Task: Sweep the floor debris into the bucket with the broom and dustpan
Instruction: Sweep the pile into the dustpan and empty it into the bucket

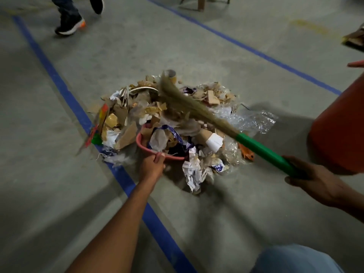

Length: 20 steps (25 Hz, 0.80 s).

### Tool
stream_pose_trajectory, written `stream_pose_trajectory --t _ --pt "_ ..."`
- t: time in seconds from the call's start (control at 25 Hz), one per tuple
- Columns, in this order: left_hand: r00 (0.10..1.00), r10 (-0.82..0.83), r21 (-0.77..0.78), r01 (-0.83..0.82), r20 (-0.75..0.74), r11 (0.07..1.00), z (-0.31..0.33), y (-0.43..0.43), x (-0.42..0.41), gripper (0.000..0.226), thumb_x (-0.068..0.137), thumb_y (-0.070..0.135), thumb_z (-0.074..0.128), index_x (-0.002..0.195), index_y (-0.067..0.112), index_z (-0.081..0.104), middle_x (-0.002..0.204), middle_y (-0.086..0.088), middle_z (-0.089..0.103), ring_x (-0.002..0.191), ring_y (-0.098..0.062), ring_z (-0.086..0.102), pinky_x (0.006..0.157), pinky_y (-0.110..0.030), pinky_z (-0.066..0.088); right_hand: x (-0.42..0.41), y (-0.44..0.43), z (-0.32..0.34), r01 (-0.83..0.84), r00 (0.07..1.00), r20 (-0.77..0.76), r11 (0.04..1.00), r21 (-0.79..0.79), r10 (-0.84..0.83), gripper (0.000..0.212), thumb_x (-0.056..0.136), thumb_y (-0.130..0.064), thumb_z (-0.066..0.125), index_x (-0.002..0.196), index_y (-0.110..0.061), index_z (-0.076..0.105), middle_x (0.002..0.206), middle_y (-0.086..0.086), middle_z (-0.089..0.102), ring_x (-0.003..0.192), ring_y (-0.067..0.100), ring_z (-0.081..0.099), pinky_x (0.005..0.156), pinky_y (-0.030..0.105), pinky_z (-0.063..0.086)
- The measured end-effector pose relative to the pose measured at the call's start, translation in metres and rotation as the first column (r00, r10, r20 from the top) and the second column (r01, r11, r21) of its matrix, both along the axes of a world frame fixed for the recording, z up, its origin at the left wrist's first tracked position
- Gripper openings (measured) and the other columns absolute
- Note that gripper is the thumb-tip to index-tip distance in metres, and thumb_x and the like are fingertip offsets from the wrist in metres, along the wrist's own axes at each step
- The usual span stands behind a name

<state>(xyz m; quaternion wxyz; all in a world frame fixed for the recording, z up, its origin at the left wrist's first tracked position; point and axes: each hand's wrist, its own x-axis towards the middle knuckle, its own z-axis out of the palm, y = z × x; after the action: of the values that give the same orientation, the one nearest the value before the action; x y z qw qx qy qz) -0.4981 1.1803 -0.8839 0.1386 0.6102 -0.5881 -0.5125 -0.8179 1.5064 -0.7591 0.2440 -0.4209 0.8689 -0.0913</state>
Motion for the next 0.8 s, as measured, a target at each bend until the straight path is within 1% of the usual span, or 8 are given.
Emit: stream_pose_trajectory --t 0.12,0.2,0.28,0.4,0.48,0.56,0.68,0.8 --pt "0.998 -0.062 0.042 0.061 0.028 0.997 0.003 -0.018 0.017 0.034 0.104 0.043 0.053 0.095 0.014 0.069 0.076 -0.006 0.066 0.050 -0.013 0.048 0.044 -0.024 0.036 -0.016 -0.012 0.009 0.061 0.997 -0.041 0.993 -0.101 -0.066 0.058 0.086 -0.038 0.075 0.114 -0.076 0.040 0.090 0.003 0.070 0.072 0.021 0.067 0.071 0.043 0.056" --pt "0.995 -0.094 0.060 0.092 0.035 0.994 0.007 -0.030 0.019 0.032 0.104 0.040 0.055 0.097 0.013 0.070 0.075 -0.006 0.064 0.050 -0.013 0.048 0.042 -0.023 0.035 -0.027 -0.034 0.006 0.113 0.992 -0.031 0.985 -0.134 -0.118 0.046 0.088 -0.047 0.070 0.128 -0.058 0.050 0.085 -0.001 0.069 0.064 0.018 0.062 0.066 0.036 0.053" --pt "0.994 -0.106 0.065 0.103 0.037 0.993 0.011 -0.038 0.018 0.030 0.102 0.039 0.057 0.098 0.013 0.071 0.073 -0.006 0.064 0.049 -0.013 0.047 0.040 -0.022 0.034 -0.037 -0.070 -0.007 0.183 0.983 0.017 0.976 -0.119 -0.183 0.051 0.090 -0.047 0.069 0.136 -0.039 0.050 0.092 0.004 0.068 0.068 0.023 0.058 0.070 0.035 0.050" --pt "0.989 -0.145 0.085 0.142 0.033 0.986 0.015 -0.046 0.015 0.027 0.102 0.037 0.058 0.100 0.013 0.070 0.074 -0.006 0.061 0.050 -0.012 0.045 0.039 -0.021 0.032 -0.048 -0.124 -0.027 0.255 0.966 -0.030 0.966 -0.035 -0.256 0.041 0.090 -0.022 0.065 0.128 -0.017 0.050 0.107 0.021 0.069 0.085 0.034 0.064 0.075 0.038 0.048" --pt "0.983 -0.180 0.089 0.176 0.038 0.980 0.019 -0.050 0.015 0.026 0.102 0.036 0.057 0.100 0.013 0.069 0.076 -0.006 0.061 0.052 -0.012 0.045 0.041 -0.021 0.032 -0.053 -0.148 -0.032 0.160 0.973 -0.175 0.986 0.037 -0.151 0.039 0.090 -0.013 0.057 0.128 -0.010 0.051 0.116 0.025 0.065 0.097 0.040 0.063 0.074 0.035 0.042" --pt "0.980 -0.197 0.074 0.193 0.041 0.978 0.021 -0.055 0.016 0.026 0.102 0.037 0.059 0.100 0.013 0.070 0.076 -0.006 0.062 0.052 -0.012 0.045 0.042 -0.022 0.032 -0.057 -0.161 -0.029 0.016 0.971 -0.241 0.997 0.076 0.003 0.042 0.085 -0.011 0.057 0.127 -0.012 0.052 0.107 0.021 0.063 0.086 0.036 0.058 0.070 0.033 0.041" --pt "0.980 -0.197 0.038 0.196 0.037 0.980 0.017 -0.058 0.010 0.026 0.100 0.036 0.062 0.098 0.012 0.072 0.073 -0.006 0.063 0.048 -0.012 0.044 0.040 -0.021 0.031 -0.066 -0.165 -0.024 -0.177 0.938 -0.281 0.977 0.119 0.204 0.049 0.079 -0.013 0.064 0.126 -0.014 0.054 0.103 0.017 0.066 0.085 0.036 0.061 0.076 0.043 0.053" --pt "0.984 -0.178 -0.004 0.178 -0.004 0.984 0.012 -0.055 -0.009 0.028 0.100 0.033 0.062 0.098 0.007 0.072 0.069 -0.007 0.062 0.044 -0.012 0.044 0.039 -0.021 0.031 -0.057 -0.156 -0.016 -0.255 0.933 -0.227 0.957 0.136 0.280 0.058 0.079 -0.012 0.067 0.135 -0.013 0.055 0.111 0.018 0.068 0.094 0.037 0.063 0.084 0.047 0.053"
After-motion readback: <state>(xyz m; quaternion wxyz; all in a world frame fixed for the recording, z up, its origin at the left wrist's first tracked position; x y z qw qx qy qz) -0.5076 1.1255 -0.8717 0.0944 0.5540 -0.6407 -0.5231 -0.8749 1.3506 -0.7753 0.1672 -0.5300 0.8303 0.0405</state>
